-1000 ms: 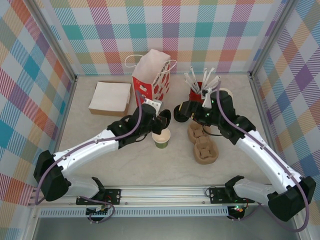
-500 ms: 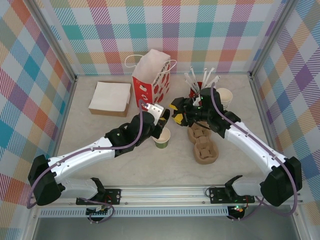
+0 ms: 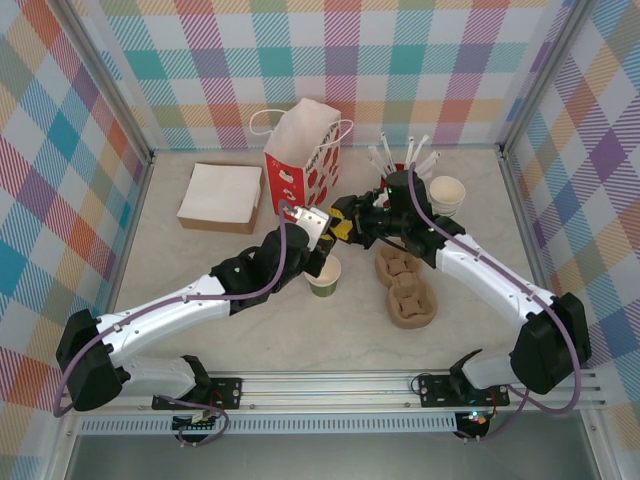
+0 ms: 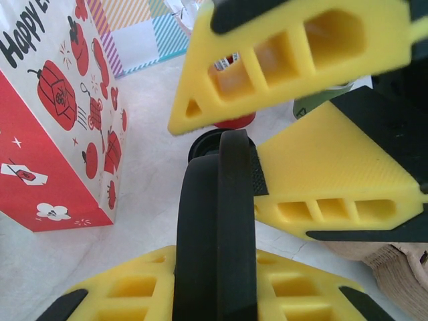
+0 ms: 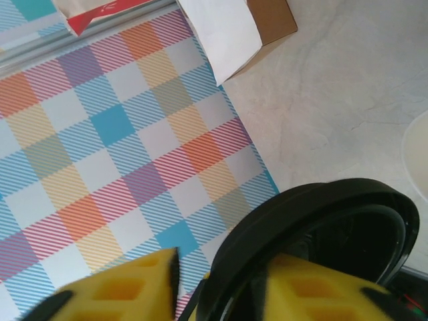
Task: Pack the takeout coffee
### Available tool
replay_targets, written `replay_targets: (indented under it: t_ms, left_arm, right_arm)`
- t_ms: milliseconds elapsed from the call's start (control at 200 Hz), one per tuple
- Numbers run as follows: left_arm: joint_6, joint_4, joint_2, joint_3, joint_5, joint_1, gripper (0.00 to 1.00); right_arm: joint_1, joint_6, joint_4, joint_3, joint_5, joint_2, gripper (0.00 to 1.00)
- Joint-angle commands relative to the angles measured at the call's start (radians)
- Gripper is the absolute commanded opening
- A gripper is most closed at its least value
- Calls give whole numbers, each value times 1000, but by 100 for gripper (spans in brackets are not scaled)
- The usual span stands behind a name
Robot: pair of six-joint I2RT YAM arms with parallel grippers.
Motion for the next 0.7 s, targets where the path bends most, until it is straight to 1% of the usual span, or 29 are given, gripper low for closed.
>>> replay_targets:
  t_ms: [0,70,130,230,265,355,440,560,580,700]
  left_arm:
    - [18,24,-20,-10,-14,-19,21]
    - [16,22,-24,-10,-18,-19,23]
    - [11,11,-29,-7,-22,-19,29]
    - [-7,-14,-50,-6,-30,-18,48]
    - [-18,-23,-63,-8,-28,-18,57]
    - [-63,-52,-108,-15,3,-6,76]
    - [-132,-91,-165,-21,48,25,87]
    - [-285,-143,-252,-23,125,104,98]
    - [-319,-181,-262,-21,141,122,99]
    - [-544,-229,-289,1,290,235,100]
  right_arm:
    - [6,20,31,28,-12,1,25]
    - [6,3,17,21,-2,-8,15]
    - [6,-20,16,8,7,-21,9]
    - [6,-72,15,-24,27,-48,6]
    - [6,-97,21,-36,33,-59,6]
    - [5,-210,31,-63,45,-84,6]
    - [4,-332,72,-101,57,-110,5]
    - [3,-496,182,-173,64,-146,5]
    - [3,-525,200,-183,59,-150,5]
    - [3,-683,280,-221,17,-154,5]
